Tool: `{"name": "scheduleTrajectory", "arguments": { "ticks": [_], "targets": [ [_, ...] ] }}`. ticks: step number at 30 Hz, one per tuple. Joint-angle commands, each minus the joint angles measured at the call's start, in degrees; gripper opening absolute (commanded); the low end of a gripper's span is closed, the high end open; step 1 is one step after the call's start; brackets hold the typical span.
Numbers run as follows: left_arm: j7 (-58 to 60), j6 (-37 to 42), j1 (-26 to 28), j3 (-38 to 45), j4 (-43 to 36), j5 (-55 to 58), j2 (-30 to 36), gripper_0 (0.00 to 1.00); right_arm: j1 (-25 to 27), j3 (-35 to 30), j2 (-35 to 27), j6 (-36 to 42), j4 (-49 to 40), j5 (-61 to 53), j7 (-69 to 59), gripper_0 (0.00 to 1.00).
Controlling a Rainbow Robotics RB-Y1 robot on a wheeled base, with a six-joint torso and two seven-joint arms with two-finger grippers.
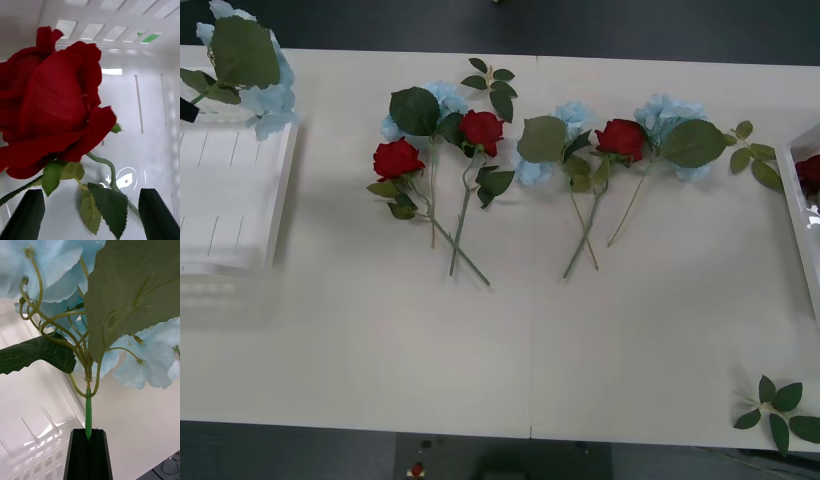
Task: Put the red flowers into the right box and the blue flowers into the left box
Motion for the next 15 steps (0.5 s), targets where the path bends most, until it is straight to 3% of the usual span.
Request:
{"name": "scheduleTrajectory", "arguments": {
  "ticks": [1, 10, 15],
  "targets": [
    [1.72, -1.28, -0.77, 0.71, -1.11, -1.05, 4.28, 0.00, -1.59, -0.79, -2.68, -0.24, -0.80, -1.77, 0.10, 0.73],
    [4.88, -6.38, 0.72, 2.91, -1.02, -10.10, 6.57, 0.00, -1.59, -0.79, -2.85, 0.28, -3.97, -6.16, 2.04, 0.73],
    [11.13, -13.68, 5.55, 2.73, -1.11, -9.93, 6.74, 0.00, -1.51, -0.79, -2.77, 3.01, -7.84, -6.25, 3.35, 0.73]
  ]
}}
